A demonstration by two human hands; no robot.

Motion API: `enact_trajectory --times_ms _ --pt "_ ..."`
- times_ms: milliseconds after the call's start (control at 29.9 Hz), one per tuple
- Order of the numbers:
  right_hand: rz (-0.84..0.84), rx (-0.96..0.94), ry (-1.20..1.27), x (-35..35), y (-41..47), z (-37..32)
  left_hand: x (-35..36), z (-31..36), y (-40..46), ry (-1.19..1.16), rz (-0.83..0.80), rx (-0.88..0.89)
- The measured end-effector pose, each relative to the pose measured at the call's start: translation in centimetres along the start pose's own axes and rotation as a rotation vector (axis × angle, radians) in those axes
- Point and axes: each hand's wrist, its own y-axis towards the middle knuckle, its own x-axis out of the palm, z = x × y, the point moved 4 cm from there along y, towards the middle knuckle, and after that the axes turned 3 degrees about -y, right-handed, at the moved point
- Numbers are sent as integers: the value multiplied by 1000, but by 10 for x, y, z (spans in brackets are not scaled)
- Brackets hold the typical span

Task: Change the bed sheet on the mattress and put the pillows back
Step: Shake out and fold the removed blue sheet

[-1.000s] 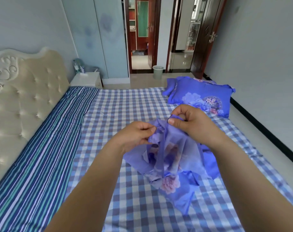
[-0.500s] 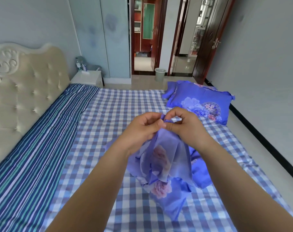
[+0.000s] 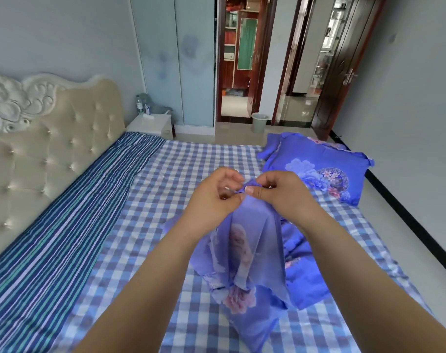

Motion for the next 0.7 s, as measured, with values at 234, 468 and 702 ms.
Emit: enact_trajectory --times_ms 234,468,702 --pt "76 -131 -43 -29 4 -16 28 -12 -13 487 260 93" --pt "76 -197 -10 -49 -1 -21 68 -15 -21 547 348 196" --pt "33 -228 -18 -71 -12 -13 86 -35 0 516 -90 -149"
